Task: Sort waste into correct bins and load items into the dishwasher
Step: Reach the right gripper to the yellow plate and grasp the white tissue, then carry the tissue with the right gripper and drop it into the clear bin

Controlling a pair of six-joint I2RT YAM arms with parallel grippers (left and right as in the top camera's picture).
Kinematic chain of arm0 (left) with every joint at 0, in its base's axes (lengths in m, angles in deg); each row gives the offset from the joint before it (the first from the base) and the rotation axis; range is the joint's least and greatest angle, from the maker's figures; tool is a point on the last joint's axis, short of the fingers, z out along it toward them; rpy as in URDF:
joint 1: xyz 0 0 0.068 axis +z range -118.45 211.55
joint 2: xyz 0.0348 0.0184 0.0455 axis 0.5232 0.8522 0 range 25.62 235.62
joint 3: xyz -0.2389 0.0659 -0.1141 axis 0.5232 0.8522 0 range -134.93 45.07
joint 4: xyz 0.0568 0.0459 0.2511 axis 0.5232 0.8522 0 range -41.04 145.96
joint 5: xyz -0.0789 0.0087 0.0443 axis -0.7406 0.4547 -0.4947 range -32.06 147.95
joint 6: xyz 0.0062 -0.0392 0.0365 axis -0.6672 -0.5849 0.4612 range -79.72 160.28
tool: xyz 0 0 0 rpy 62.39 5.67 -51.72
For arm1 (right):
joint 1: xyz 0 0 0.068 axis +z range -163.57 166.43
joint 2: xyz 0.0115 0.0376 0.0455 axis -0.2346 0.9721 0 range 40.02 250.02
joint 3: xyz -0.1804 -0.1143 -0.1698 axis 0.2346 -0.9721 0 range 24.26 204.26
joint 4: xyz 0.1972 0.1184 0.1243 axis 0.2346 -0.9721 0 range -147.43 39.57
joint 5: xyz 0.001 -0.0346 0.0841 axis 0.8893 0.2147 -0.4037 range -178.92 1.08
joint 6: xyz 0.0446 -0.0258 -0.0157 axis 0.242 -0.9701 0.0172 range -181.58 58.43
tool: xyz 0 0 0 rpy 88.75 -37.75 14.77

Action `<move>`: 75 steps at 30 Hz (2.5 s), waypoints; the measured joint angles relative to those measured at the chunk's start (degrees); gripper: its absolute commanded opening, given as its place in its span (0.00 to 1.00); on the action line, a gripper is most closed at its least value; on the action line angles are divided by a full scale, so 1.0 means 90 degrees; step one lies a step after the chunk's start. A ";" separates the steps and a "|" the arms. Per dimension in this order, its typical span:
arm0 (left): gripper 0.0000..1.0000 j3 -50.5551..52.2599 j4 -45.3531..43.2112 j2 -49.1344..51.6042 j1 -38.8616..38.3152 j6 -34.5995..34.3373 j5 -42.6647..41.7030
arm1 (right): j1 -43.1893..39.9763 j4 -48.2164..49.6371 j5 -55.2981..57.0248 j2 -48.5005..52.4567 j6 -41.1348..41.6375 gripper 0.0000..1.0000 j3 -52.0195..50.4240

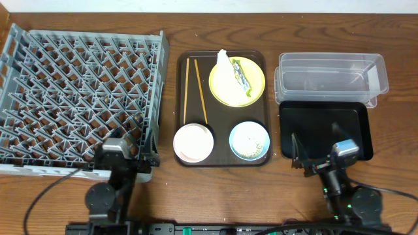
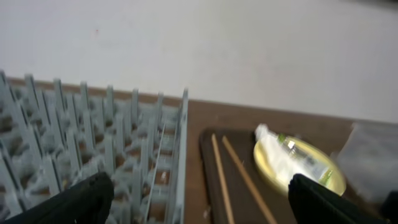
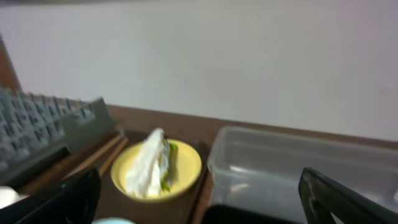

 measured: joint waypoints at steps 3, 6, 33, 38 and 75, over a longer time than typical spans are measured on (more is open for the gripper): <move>0.93 -0.1275 0.0505 0.0984 0.0000 -0.0051 -0.0129 | 0.0000 -0.0670 -0.0117 0.1105 0.0117 0.99 0.1214; 0.93 -0.2256 0.1178 0.1819 0.0000 -0.0075 -0.0245 | 0.0000 -0.1484 -0.0250 0.2130 0.0175 0.99 0.2271; 0.93 -0.6079 0.4796 0.5530 0.0000 -0.0117 -0.0954 | 0.1258 -0.5263 -0.0427 0.9044 0.0066 0.97 0.8318; 0.93 -0.6079 0.4796 0.5530 0.0000 -0.0117 -0.0954 | 0.1496 -0.4660 0.0039 1.0346 0.0080 0.98 0.8840; 0.93 -0.6079 0.4799 0.5532 0.0000 -0.0117 -0.0957 | 0.2497 -0.3548 0.1282 1.2621 0.0877 0.01 0.8978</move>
